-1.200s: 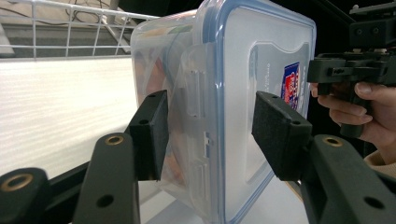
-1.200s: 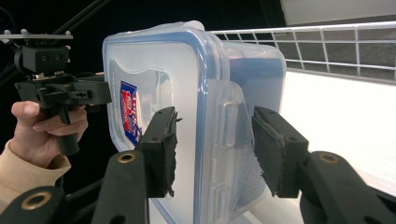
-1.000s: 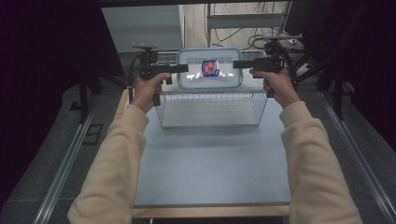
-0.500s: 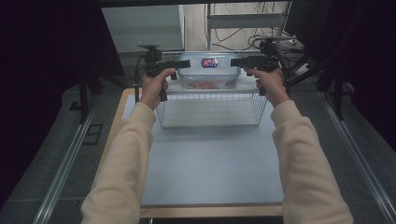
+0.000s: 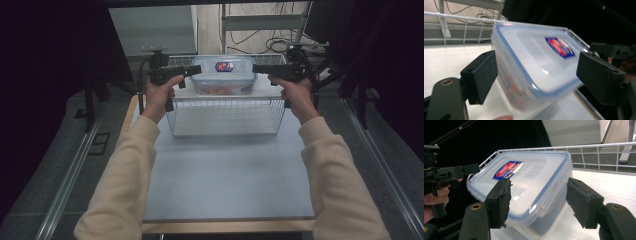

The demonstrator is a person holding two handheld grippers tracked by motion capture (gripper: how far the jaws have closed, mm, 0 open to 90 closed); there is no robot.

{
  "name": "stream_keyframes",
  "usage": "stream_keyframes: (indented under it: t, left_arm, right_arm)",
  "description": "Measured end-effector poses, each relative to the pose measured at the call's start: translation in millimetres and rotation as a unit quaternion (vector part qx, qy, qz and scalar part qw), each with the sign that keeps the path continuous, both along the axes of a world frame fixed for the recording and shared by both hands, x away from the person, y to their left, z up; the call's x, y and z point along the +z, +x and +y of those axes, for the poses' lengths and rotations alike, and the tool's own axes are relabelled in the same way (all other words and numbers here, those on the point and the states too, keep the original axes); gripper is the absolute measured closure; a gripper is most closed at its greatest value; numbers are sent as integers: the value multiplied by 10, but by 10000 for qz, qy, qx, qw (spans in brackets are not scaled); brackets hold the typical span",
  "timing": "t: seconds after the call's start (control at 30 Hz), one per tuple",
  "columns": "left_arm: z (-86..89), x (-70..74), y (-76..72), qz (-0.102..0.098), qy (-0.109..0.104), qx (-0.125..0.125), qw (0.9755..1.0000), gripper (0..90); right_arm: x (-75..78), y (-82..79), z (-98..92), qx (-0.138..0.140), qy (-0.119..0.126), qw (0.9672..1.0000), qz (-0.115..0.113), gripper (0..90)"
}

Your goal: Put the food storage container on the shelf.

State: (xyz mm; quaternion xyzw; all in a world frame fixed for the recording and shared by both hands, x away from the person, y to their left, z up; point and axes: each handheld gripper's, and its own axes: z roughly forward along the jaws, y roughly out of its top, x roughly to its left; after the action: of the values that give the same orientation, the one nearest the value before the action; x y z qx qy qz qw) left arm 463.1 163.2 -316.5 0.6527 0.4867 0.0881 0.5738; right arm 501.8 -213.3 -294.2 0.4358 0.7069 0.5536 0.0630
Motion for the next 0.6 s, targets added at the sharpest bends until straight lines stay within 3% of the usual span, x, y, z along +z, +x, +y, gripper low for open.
stream_keyframes:
  t: [0.07,0.1,0.13,0.23,0.27,0.3,0.33,0.5,0.6]
  left_arm:
    - [-21,-22,-136,-75,72,-36,9999,164]
    - [-33,-35,-275,-150,116,-26,9998,162]
    - [-33,-35,-275,-150,116,-26,9998,162]
    - [-43,-57,-539,-231,291,-135,9992,163]
    - [-43,-57,-539,-231,291,-135,9992,164]
    - [-41,-86,-672,-240,401,-199,9987,165]
    - [-41,-86,-672,-240,401,-199,9987,165]
    - [-31,-256,-984,-198,385,-339,9985,175]
    - [-34,-381,-1154,-210,496,-472,9974,176]
  right_arm:
    - [3,-91,-31,92,-23,9999,-43,352]
    - [4,-204,-54,203,-146,9996,-142,342]
    - [4,-204,-54,203,-146,9996,-142,342]
    - [-28,-441,-100,390,-370,9982,-254,323]
    - [-28,-441,-100,390,-370,9982,-254,323]
    - [-71,-554,-133,488,-420,9975,-289,321]
    - [-71,-554,-133,488,-420,9975,-289,321]
    - [-236,-883,-244,794,-423,9951,-398,303]
    - [-311,-988,-270,893,-444,9940,-457,298]
